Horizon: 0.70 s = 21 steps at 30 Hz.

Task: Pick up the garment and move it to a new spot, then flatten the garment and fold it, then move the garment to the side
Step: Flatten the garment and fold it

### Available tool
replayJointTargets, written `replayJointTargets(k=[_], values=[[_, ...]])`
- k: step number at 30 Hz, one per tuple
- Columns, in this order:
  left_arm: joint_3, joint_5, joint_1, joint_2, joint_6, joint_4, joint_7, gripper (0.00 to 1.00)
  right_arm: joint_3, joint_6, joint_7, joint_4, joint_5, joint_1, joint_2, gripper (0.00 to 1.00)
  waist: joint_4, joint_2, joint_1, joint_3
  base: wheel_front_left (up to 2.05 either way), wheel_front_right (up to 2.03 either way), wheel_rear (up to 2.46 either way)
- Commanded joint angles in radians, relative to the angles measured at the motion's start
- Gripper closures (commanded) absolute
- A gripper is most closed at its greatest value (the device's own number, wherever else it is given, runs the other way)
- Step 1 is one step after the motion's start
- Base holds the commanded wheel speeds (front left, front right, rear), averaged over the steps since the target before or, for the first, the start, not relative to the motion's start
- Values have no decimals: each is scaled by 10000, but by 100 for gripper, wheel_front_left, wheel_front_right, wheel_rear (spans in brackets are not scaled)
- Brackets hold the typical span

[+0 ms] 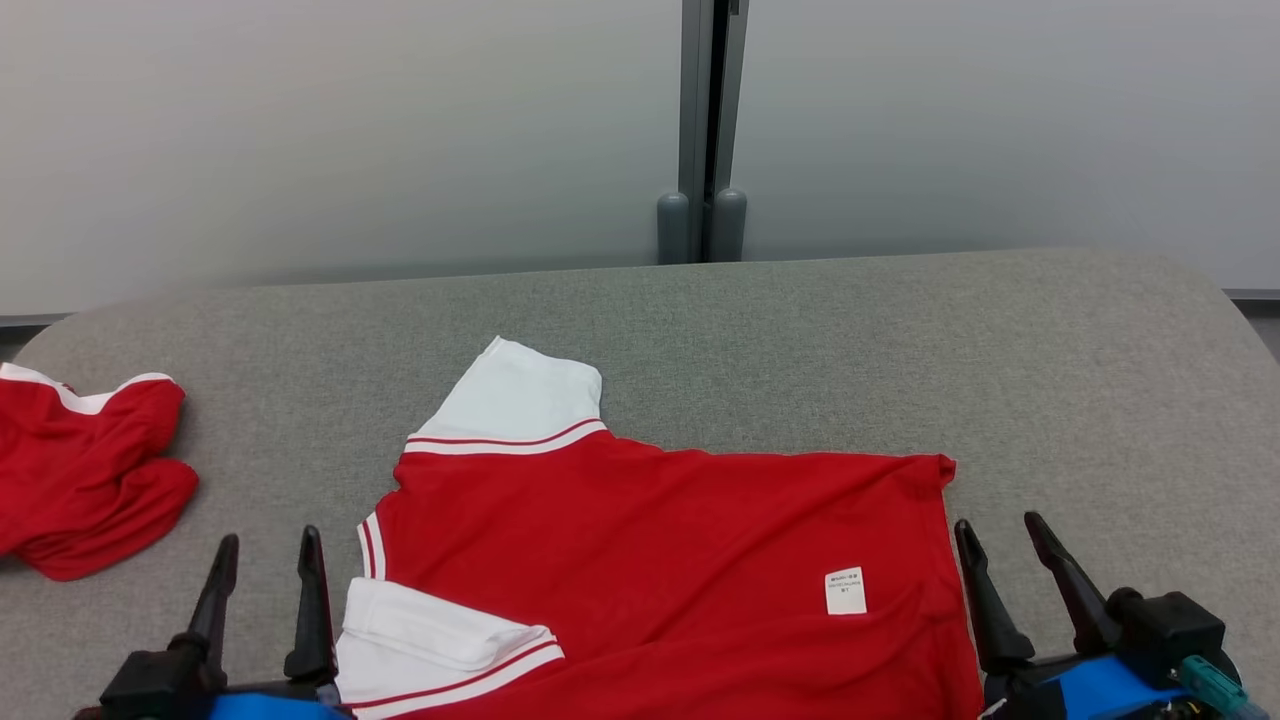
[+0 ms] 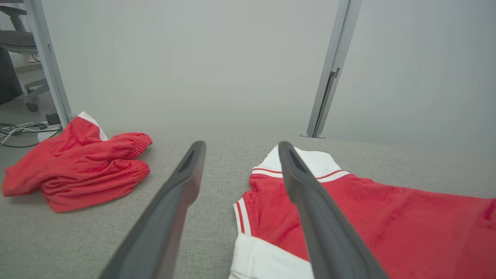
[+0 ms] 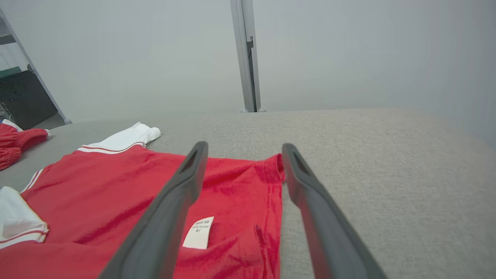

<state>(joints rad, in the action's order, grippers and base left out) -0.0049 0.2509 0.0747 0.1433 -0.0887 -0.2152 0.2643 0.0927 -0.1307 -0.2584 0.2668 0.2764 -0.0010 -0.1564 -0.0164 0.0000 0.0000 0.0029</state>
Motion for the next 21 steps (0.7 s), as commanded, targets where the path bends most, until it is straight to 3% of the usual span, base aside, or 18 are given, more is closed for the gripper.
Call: replayJointTargets(k=[1, 8, 21], values=[[206, -205, -376, -84, -97, 202, -3, 0, -179, -1, -66, -215, -339, -230, 231, 0, 11, 0, 0, 65, 0, 0, 0], [591, -686, -869, -250, -284, 539, -3, 0, -583, -1, -74, -858, -1039, -175, 740, 0, 86, 0, 0, 272, 0, 0, 0], [733, -1301, -1121, -99, -438, -354, -3, 0, -478, -1, -76, -174, -1423, -173, 968, 0, 36, 0, 0, 274, 0, 0, 0]])
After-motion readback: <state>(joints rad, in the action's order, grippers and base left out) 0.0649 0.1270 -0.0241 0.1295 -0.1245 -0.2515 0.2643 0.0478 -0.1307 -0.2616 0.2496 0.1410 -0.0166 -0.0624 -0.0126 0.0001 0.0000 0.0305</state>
